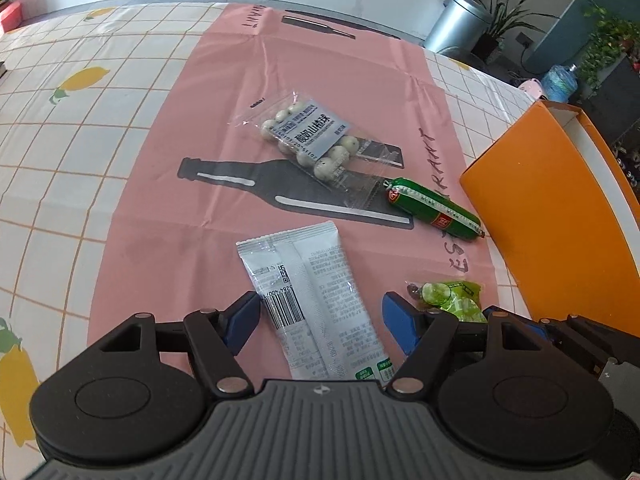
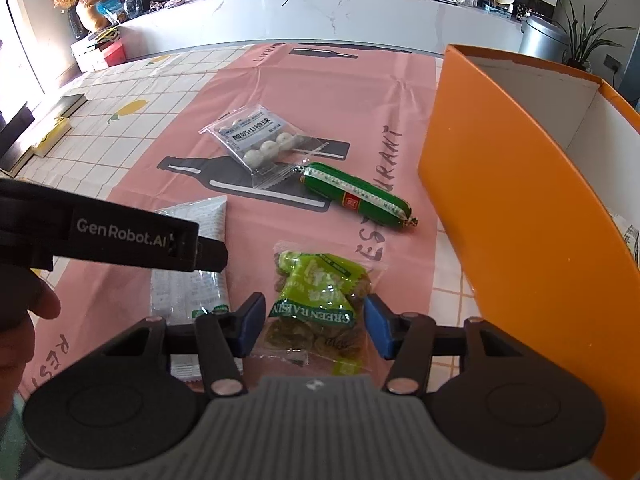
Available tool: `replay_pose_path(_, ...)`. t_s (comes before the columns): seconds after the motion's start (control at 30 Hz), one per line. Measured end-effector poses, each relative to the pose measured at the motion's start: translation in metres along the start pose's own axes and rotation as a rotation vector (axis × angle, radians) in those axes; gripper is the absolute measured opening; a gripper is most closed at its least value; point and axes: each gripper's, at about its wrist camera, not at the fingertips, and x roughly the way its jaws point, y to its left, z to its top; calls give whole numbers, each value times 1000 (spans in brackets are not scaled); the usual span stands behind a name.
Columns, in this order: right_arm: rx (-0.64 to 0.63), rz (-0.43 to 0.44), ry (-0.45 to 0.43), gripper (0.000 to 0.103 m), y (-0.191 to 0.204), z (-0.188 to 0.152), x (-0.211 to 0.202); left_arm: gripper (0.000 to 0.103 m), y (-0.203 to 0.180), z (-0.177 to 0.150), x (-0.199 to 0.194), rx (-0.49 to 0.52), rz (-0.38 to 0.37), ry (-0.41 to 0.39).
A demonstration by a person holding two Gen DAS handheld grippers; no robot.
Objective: Organize snacks
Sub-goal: 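Lower left tool onto white strip packet while right tool lowers onto green pea bag, then grasp white strip packet with left tool while right tool grasps green pea bag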
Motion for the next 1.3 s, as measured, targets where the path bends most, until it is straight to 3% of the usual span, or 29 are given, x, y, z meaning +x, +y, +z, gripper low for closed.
replay_pose_path(0.3,22,-64,-35,52,-13,-6,-2,90,-22,-10,4,115,137,1)
replay_pose_path(0.63,36,-9,-87,55,-28,-16,-8,97,-20,-21,2,96,169,-48)
replay_pose_path(1.0,54,49,-95,57,-36,-16,1,99,-29,-27,5,113,235,-43)
replay_pose_path(1.13,58,49,-93,54,-36,-16,5,91,-32,-28,4,119,231,-48)
replay_pose_path(1.2,60,51,-93,53,-36,-17,5,82,-35,-29,3,135,221,-56)
replay_pose_path(1.27,55,48,-93,52,-36,-17,5,65,-37,-30,1,145,213,-72)
replay_pose_path(1.3,54,48,-93,51,-35,-17,5,65,-37,-30,1,143,210,-73)
